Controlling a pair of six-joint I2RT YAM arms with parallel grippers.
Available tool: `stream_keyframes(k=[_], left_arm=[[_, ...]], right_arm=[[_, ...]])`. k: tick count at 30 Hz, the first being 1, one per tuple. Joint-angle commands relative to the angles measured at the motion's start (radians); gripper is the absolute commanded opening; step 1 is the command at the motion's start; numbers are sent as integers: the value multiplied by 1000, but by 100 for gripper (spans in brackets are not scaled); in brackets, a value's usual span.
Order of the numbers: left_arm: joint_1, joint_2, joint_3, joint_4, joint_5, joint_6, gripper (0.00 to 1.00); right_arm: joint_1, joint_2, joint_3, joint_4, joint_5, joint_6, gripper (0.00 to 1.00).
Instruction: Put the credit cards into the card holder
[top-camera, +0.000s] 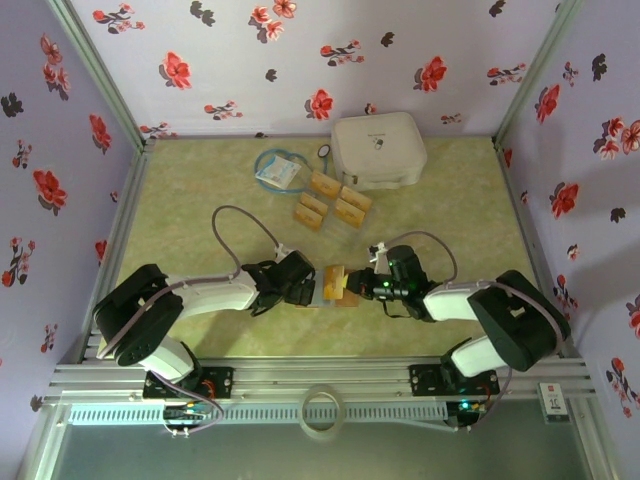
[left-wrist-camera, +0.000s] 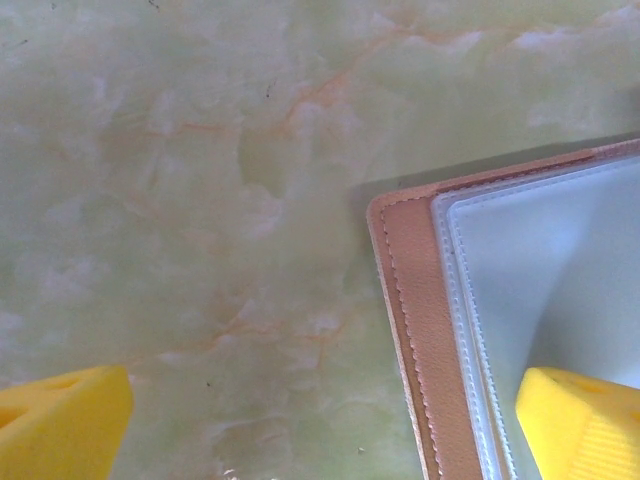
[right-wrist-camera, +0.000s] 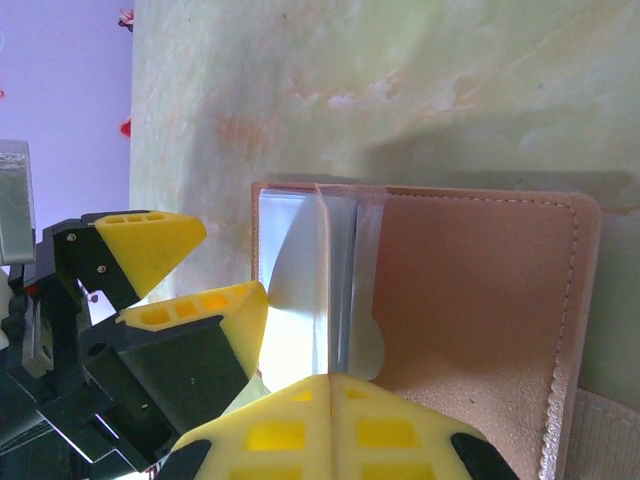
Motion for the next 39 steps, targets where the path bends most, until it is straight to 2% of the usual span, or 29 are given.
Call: stream_keyframes(k=[1,39], left_arm=[[-11,5,-29,-44,-11,-4,100],[-12,9,-21,-47,-10,-2,100]], right_arm=[[-5,17,16,41,-19,7,0],[-5,77,-39,98,-38,4,0]])
